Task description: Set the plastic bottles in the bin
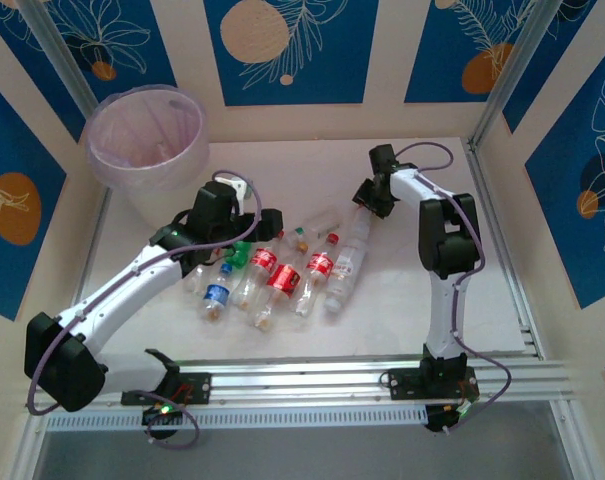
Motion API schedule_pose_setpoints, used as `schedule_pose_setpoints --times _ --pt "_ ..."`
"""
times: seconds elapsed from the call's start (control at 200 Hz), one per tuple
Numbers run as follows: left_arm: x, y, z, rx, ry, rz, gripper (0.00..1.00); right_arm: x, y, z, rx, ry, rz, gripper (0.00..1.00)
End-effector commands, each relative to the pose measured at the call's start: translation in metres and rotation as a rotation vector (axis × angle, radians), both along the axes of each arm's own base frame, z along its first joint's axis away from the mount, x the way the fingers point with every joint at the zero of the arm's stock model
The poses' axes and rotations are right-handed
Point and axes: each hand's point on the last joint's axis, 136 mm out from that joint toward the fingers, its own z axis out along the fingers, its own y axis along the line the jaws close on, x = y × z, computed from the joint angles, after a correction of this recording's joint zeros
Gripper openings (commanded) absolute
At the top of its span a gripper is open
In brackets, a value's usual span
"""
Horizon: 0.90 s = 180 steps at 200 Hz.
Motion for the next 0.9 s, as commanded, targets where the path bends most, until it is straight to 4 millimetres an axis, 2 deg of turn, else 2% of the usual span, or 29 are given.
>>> schedule_pose_setpoints --times 0.0,0.17,0.34,0.435,0.585,0.765,0.895 --pt "0.0 -0.011 0.018 -0.046 -0.023 -0.032 0.98 -0.002 -0.007 0.015 -0.005 -0.03 -0.004 0.51" --pt "0.0 -0.023 0.022 -0.092 -0.012 -0.071 0.99 -0.008 -0.011 0.028 -0.014 -0.05 0.007 0.51" --pt "-0.002 -0.053 0.029 -0.177 0.016 -0.195 1.0 -0.017 0.001 0.067 0.033 -0.138 0.057 0.52" --pt "-0.005 -0.074 0.036 -0.262 0.024 -0.286 1.0 -0.025 0.02 0.094 0.09 -0.213 0.114 0.53" --pt "-0.01 -0.101 0.043 -0.388 0.052 -0.396 1.0 -0.049 0.069 0.126 0.311 -0.289 0.238 0.55" --pt "-0.008 -0.119 0.034 -0.426 0.094 -0.43 1.0 -0.075 0.11 0.15 0.466 -0.346 0.312 0.56" --pt "-0.009 -0.13 0.015 -0.36 0.125 -0.44 1.0 -0.084 0.119 0.158 0.544 -0.352 0.317 0.57"
